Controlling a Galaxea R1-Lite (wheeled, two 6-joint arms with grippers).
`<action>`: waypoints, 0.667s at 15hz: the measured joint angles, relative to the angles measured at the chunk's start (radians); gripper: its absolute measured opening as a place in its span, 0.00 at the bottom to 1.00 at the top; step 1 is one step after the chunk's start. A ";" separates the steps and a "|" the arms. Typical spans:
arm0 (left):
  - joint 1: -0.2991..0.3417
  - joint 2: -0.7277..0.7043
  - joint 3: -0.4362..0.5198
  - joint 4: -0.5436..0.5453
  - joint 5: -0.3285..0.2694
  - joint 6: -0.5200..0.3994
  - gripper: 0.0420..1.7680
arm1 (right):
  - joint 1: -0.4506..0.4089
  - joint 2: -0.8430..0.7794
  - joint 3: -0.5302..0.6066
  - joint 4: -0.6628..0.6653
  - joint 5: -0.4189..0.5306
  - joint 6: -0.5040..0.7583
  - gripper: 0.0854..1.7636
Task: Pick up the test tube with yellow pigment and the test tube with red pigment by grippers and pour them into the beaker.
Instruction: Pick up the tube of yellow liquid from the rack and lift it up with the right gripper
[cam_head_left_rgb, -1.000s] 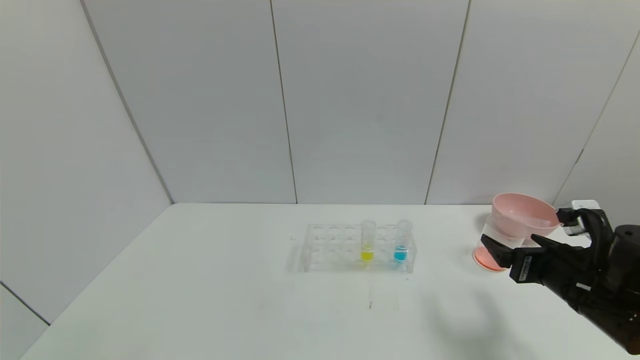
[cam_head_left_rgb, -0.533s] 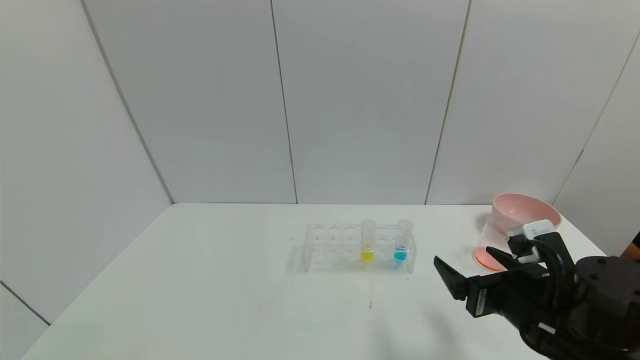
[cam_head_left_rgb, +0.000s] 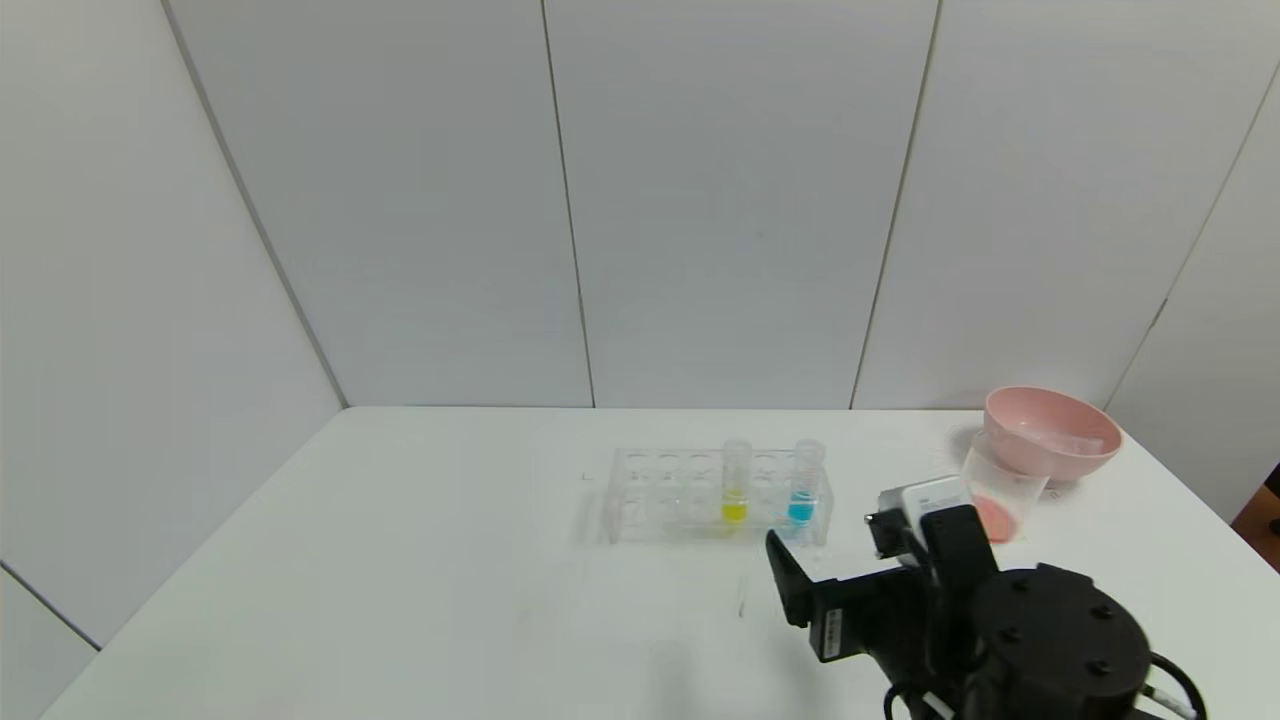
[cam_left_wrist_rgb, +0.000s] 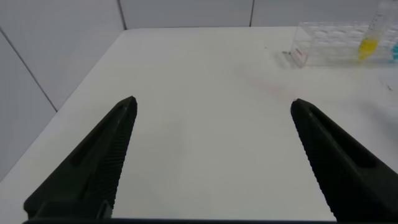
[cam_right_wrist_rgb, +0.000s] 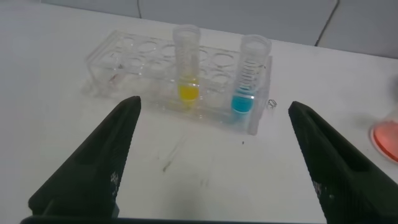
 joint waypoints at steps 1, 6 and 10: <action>0.000 0.000 0.000 0.000 0.000 0.000 1.00 | 0.005 0.034 -0.046 0.003 -0.003 -0.001 0.96; 0.000 0.000 0.000 0.000 0.000 0.000 1.00 | -0.005 0.182 -0.268 0.110 -0.005 -0.002 0.96; 0.000 0.000 0.000 0.000 0.000 0.000 1.00 | -0.038 0.294 -0.438 0.188 -0.006 -0.001 0.96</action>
